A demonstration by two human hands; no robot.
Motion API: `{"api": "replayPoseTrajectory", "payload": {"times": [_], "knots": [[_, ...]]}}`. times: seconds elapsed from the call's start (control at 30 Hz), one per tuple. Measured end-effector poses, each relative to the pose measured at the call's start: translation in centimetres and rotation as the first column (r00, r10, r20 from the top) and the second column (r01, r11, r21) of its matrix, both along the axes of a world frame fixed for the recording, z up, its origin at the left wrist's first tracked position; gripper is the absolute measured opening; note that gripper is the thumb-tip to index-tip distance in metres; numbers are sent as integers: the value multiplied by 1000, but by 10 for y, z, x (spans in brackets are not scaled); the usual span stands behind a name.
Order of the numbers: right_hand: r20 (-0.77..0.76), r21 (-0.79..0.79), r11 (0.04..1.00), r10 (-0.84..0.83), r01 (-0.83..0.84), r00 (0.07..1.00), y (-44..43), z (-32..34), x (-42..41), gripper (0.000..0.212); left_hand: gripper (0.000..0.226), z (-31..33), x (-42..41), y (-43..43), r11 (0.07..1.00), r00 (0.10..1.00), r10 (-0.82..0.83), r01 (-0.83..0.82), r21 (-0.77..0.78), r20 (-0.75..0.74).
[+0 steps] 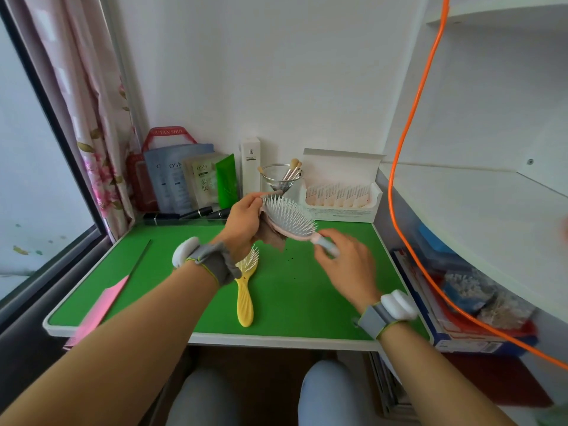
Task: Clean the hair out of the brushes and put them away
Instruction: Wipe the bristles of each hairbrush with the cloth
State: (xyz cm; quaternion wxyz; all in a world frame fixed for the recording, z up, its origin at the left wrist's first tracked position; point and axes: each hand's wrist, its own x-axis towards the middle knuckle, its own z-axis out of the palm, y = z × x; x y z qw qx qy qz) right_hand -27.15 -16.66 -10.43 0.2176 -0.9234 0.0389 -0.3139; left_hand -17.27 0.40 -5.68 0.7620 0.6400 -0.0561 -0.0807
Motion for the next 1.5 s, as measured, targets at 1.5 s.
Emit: {"api": "replayPoseTrajectory", "payload": {"times": [1.5], "knots": [[74, 997, -48, 351, -61, 933, 19, 46, 32, 26, 37, -18, -78, 6, 951, 897, -308, 279, 134, 317]]}}
